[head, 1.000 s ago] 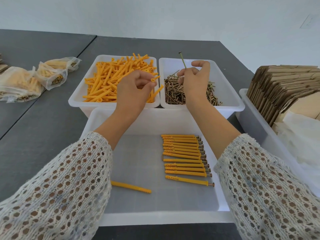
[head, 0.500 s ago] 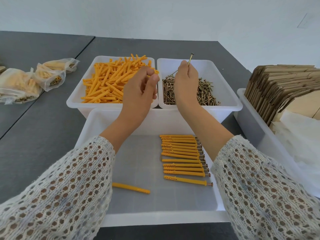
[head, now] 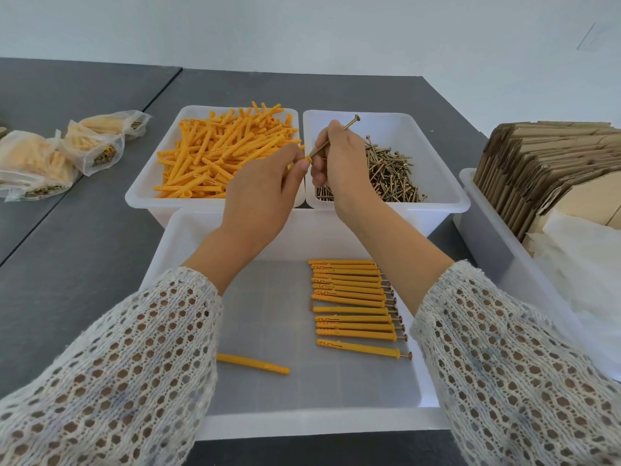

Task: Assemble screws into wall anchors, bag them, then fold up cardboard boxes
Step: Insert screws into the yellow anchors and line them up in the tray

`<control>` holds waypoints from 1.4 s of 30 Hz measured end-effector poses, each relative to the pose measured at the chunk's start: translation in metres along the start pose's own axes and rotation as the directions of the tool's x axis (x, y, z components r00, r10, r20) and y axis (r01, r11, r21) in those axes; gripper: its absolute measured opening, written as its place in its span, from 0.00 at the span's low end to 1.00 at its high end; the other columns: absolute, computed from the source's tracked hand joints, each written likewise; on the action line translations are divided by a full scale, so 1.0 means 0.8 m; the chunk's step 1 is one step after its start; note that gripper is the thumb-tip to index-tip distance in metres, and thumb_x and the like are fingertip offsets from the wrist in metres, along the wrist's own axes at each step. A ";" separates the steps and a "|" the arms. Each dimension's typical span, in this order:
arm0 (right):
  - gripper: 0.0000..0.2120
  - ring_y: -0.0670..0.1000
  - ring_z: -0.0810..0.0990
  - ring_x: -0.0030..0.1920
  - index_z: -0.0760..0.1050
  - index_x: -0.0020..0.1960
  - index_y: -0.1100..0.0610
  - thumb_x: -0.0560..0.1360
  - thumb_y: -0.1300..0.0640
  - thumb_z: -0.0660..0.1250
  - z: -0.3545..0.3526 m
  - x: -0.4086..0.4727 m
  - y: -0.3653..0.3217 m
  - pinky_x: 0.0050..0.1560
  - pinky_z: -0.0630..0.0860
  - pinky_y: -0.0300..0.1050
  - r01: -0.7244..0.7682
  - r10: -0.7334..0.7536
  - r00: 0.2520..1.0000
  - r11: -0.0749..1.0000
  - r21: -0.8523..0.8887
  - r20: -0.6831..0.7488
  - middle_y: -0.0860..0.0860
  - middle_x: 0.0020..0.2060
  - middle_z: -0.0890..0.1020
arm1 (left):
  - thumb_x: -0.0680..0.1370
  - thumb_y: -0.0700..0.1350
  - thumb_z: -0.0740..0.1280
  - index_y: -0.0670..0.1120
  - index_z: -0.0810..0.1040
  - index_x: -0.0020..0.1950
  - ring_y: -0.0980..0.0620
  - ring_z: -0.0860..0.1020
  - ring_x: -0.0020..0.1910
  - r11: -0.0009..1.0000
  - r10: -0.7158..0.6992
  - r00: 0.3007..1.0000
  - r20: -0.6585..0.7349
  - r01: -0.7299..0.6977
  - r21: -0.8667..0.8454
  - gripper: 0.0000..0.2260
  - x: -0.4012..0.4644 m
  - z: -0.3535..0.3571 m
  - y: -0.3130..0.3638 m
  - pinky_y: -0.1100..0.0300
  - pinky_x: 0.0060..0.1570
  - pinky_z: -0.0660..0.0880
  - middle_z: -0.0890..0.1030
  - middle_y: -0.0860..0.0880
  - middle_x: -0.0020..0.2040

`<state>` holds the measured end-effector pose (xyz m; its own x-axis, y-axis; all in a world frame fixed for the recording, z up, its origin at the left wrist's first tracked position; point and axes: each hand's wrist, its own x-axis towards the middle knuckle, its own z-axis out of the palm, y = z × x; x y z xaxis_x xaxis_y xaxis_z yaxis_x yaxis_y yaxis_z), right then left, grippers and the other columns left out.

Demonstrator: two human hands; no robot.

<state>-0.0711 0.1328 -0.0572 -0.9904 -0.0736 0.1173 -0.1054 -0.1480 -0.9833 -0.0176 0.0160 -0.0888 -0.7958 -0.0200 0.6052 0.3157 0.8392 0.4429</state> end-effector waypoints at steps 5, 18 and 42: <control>0.19 0.49 0.61 0.21 0.67 0.36 0.59 0.84 0.59 0.51 0.000 -0.003 0.000 0.23 0.60 0.39 0.017 -0.015 0.999 0.999 -0.049 0.046 0.54 0.24 0.67 | 0.85 0.51 0.57 0.47 0.75 0.49 0.50 0.70 0.32 1.000 -0.019 1.000 -0.001 0.019 -0.022 0.12 0.000 0.002 -0.001 0.55 0.30 0.63 0.71 0.53 0.31; 0.14 0.43 0.65 0.28 0.65 0.42 0.59 0.85 0.58 0.50 0.009 -0.009 0.006 0.29 0.61 0.33 0.186 -0.086 0.954 0.921 -0.342 0.286 0.50 0.30 0.67 | 0.85 0.48 0.56 0.50 0.72 0.46 0.53 0.72 0.32 0.995 0.004 0.998 -0.063 -0.010 -0.102 0.10 0.008 0.002 -0.007 0.55 0.31 0.68 0.74 0.55 0.34; 0.20 0.49 0.64 0.25 0.72 0.44 0.58 0.84 0.48 0.48 -0.040 0.047 0.017 0.29 0.62 0.38 -0.339 0.367 0.925 0.914 0.224 -0.100 0.50 0.26 0.71 | 0.83 0.46 0.60 0.50 0.76 0.45 0.56 0.79 0.31 0.921 0.161 0.885 0.436 0.023 -0.389 0.08 -0.015 -0.032 0.066 0.58 0.38 0.78 0.80 0.53 0.34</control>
<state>-0.1123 0.1599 -0.0706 -0.9635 -0.0241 -0.2666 0.2594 -0.3314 -0.9072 0.0220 0.0468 -0.0553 -0.8789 0.3546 0.3192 0.4731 0.5611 0.6792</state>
